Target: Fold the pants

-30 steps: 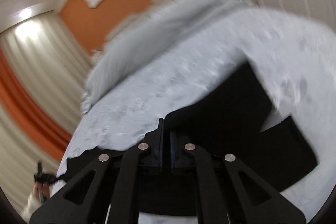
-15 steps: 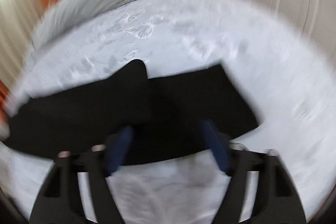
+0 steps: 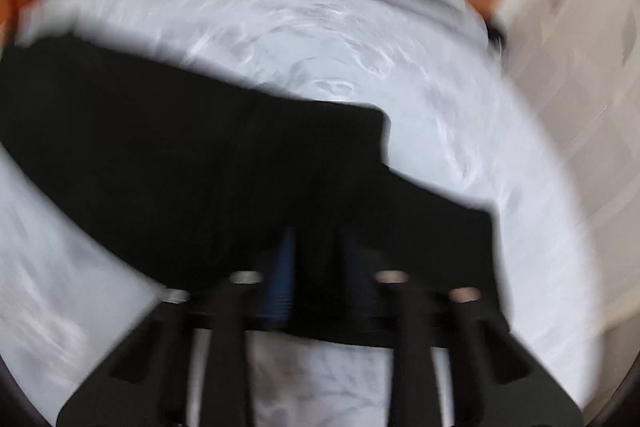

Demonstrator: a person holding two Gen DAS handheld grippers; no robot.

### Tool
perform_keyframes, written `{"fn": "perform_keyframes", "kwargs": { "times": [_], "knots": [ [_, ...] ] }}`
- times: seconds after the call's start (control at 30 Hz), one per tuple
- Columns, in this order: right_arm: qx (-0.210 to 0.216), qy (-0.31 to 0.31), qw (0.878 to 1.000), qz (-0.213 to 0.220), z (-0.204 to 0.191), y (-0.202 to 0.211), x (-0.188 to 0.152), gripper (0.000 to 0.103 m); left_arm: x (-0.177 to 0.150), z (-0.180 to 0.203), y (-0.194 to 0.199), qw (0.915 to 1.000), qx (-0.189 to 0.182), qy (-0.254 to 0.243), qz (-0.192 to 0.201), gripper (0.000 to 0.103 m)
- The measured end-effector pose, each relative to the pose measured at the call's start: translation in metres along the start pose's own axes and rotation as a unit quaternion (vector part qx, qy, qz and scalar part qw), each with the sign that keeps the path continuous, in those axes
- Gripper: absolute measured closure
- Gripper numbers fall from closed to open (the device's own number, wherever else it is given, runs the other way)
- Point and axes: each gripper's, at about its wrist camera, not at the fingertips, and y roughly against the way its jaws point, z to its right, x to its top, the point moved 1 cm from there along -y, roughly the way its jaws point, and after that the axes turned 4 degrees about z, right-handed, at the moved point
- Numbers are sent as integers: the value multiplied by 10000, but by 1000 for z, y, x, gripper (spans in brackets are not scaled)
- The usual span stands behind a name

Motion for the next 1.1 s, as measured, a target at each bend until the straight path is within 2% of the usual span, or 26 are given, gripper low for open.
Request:
{"fn": "perform_keyframes", "kwargs": {
  "times": [0.03,0.13,0.2,0.23,0.3,0.33,0.37,0.4,0.43,0.53,0.57,0.6,0.63,0.73,0.8,0.83,0.87,0.9,0.93,0.97,1.03,1.1],
  "knots": [
    [-32,-655,9978,135,29,8,2,91,3,0,-1,10000,13,6,9,92],
    [-262,-2183,9755,98,97,17,-22,91,4,0,-6,10000,57,-28,24,89],
    [-293,-2700,9624,-29,123,23,-41,89,0,3,-4,9998,142,-108,126,89],
    [-316,-2698,9624,51,125,30,-44,89,-6,6,2,9993,220,-169,252,89],
    [-191,-2391,9704,276,116,47,-38,86,-16,14,15,9981,354,-269,435,86],
    [-103,-2272,9731,356,111,51,-35,82,-22,17,24,9971,424,-301,556,85],
    [-42,-2174,9752,414,106,52,-33,60,-29,22,35,9956,503,-331,713,81],
    [-72,-2028,9781,456,96,49,-28,43,-34,26,45,9933,658,-357,886,71],
    [-143,-1907,9803,482,89,44,-25,26,-38,31,56,9895,878,-384,1082,67],
    [-95,-1975,9799,270,86,21,-22,28,-48,56,99,9660,1503,-722,1974,65],
    [20,-2137,9767,207,85,18,-24,28,-51,68,113,9580,1553,-879,2246,59],
    [195,-2385,9708,171,88,15,-24,29,-55,79,123,9543,1479,-999,2397,52],
    [296,-2445,9690,207,89,17,-25,29,-61,94,132,9534,1285,-1117,2489,50],
    [362,-2526,9661,399,90,19,-23,29,-77,131,141,9590,530,-1317,2455,48],
    [301,-2776,9596,332,96,8,-23,30,-90,155,136,9605,184,-1463,2361,44],
    [316,-2905,9559,296,100,3,-24,35,-99,172,129,9619,-12,-1531,2266,43],
    [332,-2997,9531,262,103,-1,-24,50,-106,184,122,9627,-130,-1577,2195,42],
    [408,-3136,9485,207,105,-5,-25,60,-114,195,115,9633,-265,-1653,2097,42],
    [538,-3198,9458,195,106,-6,-25,90,-123,207,107,9633,-348,-1739,2017,42],
    [614,-3205,9450,234,105,-3,-23,103,-133,221,98,9622,-409,-1867,1942,42],
    [582,-2986,9506,624,99,25,-10,103,-149,240,88,9567,-483,-2147,1904,42],
    [368,-2759,9549,1034,100,56,-4,103,-166,255,81,9459,-522,-2563,1921,42]
  ]
}}
